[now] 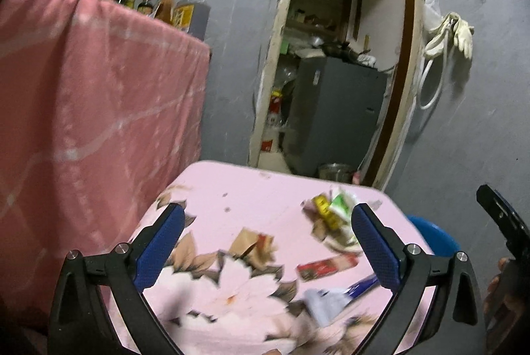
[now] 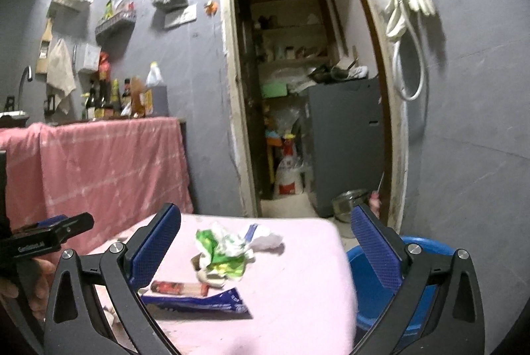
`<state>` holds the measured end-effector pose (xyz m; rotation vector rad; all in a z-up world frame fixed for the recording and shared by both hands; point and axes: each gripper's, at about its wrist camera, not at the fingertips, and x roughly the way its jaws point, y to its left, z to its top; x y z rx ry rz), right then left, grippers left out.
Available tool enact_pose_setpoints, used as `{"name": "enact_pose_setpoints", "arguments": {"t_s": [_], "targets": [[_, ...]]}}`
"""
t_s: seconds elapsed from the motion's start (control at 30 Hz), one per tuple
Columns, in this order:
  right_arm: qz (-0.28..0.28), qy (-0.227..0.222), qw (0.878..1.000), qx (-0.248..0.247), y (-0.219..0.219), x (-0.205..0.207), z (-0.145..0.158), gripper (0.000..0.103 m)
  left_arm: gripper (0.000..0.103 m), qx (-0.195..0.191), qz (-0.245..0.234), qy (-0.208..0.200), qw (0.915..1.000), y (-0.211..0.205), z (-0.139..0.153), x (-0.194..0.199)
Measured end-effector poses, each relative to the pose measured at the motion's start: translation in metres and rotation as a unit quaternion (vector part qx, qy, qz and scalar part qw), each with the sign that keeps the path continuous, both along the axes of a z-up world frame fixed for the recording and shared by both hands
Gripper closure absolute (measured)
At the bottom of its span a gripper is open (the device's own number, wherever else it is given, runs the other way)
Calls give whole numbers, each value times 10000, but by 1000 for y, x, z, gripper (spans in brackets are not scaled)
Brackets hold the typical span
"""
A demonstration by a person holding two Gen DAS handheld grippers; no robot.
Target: Collect trash
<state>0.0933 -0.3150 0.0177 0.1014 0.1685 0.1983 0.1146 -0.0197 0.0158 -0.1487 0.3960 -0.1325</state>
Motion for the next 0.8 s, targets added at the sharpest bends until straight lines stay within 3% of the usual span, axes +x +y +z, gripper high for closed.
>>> {"name": "enact_pose_setpoints", "arguments": {"t_s": [0.5, 0.63, 0.8], "targets": [[463, 959, 9940, -264, 27, 44, -27, 0, 6, 68, -250, 1049, 9941, 3, -37, 35], [639, 1185, 9905, -292, 33, 57, -34, 6, 15, -18, -332, 1283, 9912, 3, -42, 50], [836, 1464, 9851, -328, 40, 75, -38, 20, 29, -52, -478, 1569, 9864, 2, -48, 69]]}}
